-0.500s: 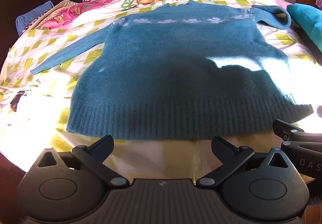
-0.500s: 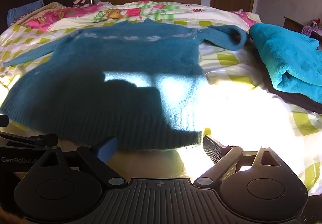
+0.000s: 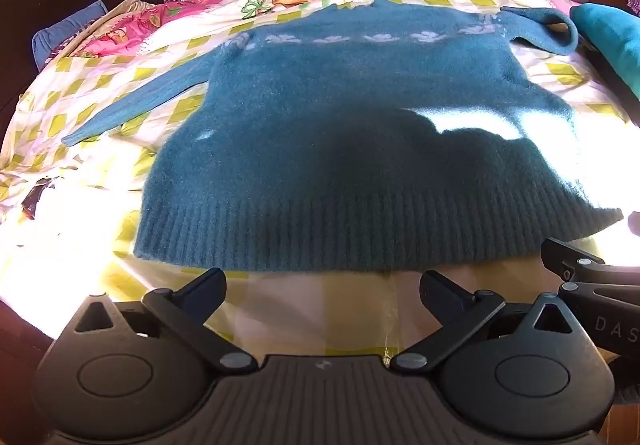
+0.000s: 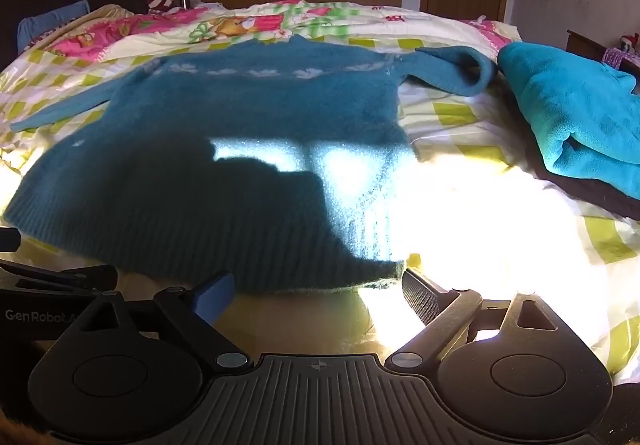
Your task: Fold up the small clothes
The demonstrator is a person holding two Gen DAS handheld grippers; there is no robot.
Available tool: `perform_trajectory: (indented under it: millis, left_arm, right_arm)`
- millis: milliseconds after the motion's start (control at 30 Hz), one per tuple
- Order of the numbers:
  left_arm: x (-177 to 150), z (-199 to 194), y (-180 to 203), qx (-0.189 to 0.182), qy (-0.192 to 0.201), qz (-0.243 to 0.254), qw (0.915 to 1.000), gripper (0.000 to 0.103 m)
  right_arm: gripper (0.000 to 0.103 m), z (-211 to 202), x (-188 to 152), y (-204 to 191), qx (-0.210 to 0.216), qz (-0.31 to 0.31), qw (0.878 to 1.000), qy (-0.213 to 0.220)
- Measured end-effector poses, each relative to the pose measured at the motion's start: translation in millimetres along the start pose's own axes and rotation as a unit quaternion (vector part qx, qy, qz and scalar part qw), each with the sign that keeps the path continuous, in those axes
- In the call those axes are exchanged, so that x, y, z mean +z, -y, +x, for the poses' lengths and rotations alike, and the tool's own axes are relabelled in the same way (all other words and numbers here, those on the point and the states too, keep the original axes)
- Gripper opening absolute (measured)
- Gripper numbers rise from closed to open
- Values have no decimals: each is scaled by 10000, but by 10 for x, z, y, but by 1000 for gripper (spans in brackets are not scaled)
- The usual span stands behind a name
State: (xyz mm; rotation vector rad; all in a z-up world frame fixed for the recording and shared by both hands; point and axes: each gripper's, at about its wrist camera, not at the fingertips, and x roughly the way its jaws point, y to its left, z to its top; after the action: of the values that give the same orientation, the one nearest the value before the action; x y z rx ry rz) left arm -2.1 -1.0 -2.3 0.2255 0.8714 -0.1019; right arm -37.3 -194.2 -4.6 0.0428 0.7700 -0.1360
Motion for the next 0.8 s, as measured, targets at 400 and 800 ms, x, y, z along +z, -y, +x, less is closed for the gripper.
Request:
perform_trajectory:
  millis: [400, 800]
  left_arm:
    - [-6, -3, -5, 20, -8, -20, 10000, 103]
    - [-24, -19, 15, 86, 12, 44, 10000, 103]
  right_arm:
    - [91, -12, -14, 9, 33, -12, 10000, 19]
    - [91, -2, -25, 18, 54, -20, 10000, 4]
